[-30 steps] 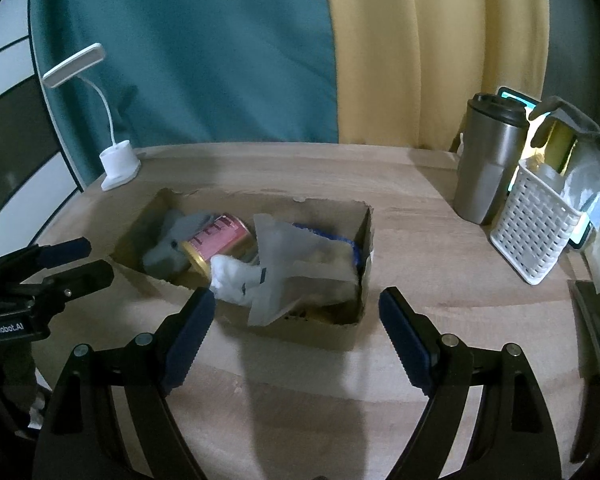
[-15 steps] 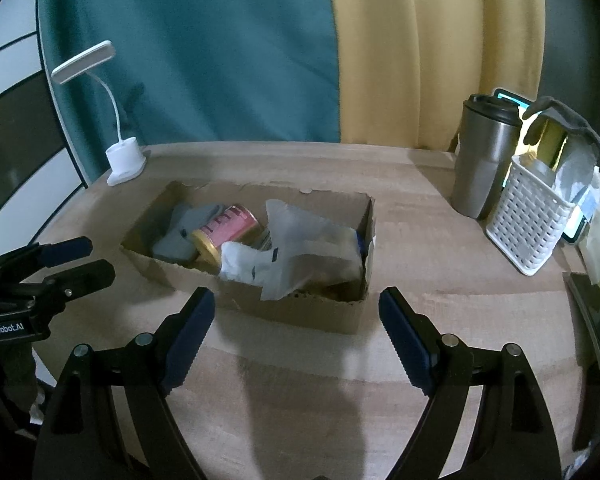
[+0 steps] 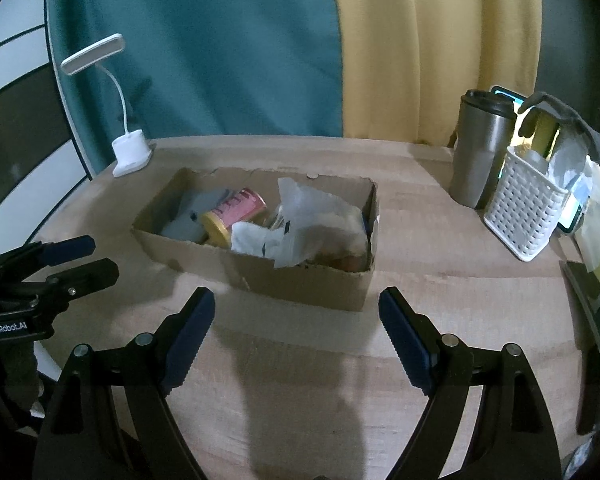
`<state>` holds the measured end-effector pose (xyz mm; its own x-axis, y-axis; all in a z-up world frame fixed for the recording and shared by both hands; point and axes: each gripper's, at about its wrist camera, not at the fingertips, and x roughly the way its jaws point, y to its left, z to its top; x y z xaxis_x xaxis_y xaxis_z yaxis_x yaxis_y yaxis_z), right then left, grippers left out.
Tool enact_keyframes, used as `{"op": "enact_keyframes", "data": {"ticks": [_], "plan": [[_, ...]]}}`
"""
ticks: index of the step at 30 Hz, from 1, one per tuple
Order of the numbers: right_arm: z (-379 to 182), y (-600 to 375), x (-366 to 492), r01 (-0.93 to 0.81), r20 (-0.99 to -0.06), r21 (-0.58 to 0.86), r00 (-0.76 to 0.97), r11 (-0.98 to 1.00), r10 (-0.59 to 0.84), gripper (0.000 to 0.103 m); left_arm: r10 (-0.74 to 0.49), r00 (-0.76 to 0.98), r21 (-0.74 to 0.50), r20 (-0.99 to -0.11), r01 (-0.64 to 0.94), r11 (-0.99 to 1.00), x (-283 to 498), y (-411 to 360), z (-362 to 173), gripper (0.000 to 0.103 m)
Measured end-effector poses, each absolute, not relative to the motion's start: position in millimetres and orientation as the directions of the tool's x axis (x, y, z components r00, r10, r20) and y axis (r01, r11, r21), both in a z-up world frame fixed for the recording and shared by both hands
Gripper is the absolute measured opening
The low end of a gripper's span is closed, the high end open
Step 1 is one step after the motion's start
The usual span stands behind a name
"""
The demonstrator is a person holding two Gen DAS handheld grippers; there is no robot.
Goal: Organize objects
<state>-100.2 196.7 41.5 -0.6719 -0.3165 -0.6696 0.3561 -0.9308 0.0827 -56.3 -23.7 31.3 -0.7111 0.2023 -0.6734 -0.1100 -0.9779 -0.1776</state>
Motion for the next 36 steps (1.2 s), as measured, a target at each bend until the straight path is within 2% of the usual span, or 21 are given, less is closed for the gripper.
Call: {"op": "enact_keyframes", "data": {"ticks": [36], "plan": [[38.1, 198.4, -60.6, 0.361, -0.661, 0.078, -0.679, -0.929, -0.319, 0.087, 0.206, -0.724, -0.174, -0.658, -0.119, -0.978, -21.4, -20.1, 29.4, 0.077]]}}
